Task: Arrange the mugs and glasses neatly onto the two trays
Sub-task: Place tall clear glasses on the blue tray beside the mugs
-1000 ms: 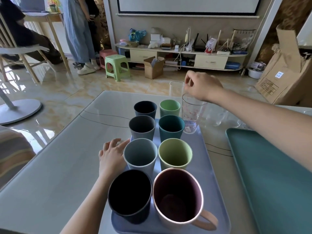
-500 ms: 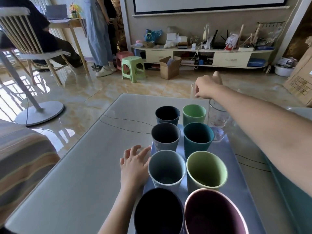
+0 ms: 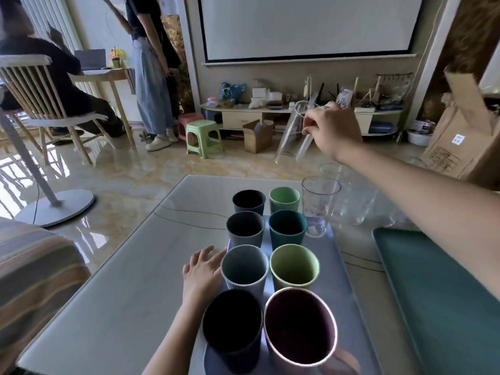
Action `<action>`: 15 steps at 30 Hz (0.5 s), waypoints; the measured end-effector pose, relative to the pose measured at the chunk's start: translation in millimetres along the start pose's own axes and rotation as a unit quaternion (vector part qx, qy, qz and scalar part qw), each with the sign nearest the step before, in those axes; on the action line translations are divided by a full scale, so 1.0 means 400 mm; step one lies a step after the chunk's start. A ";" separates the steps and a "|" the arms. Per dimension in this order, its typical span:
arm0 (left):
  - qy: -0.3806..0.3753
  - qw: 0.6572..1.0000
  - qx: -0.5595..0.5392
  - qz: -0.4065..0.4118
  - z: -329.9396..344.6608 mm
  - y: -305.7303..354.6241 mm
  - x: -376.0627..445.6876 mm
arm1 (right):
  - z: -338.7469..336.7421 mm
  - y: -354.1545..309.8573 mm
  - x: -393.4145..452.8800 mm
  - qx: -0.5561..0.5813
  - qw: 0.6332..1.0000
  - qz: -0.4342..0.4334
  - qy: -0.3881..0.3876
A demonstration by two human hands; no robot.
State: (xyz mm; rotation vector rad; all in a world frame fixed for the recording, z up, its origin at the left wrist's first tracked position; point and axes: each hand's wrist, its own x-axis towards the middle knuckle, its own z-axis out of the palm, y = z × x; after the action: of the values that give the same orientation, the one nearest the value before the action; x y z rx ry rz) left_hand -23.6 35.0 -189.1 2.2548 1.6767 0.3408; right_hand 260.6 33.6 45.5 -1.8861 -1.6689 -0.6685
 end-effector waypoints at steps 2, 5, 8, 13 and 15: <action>-0.029 0.999 0.015 -0.002 -0.007 0.002 -0.019 | -0.059 0.015 -0.035 0.030 1.000 0.004 0.008; -0.047 0.997 0.050 0.023 -0.005 -0.007 -0.073 | -0.153 0.039 -0.097 0.060 0.998 -0.022 0.008; -0.057 0.997 0.039 0.040 -0.006 -0.019 -0.122 | -0.238 0.052 -0.177 0.082 0.996 -0.036 0.002; -0.039 0.999 0.010 0.031 -0.023 0.000 -0.169 | -0.289 0.061 -0.308 0.093 0.994 -0.054 -0.036; -0.030 0.999 -0.013 0.023 -0.025 0.002 -0.175 | -0.273 0.067 -0.348 0.095 0.992 -0.064 -0.058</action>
State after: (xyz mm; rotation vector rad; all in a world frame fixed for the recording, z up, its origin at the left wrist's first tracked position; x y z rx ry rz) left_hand -46.6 -31.1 -180.1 2.2649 1.5824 0.3006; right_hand 269.4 -144.6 30.6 -1.7242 -1.8676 -0.4389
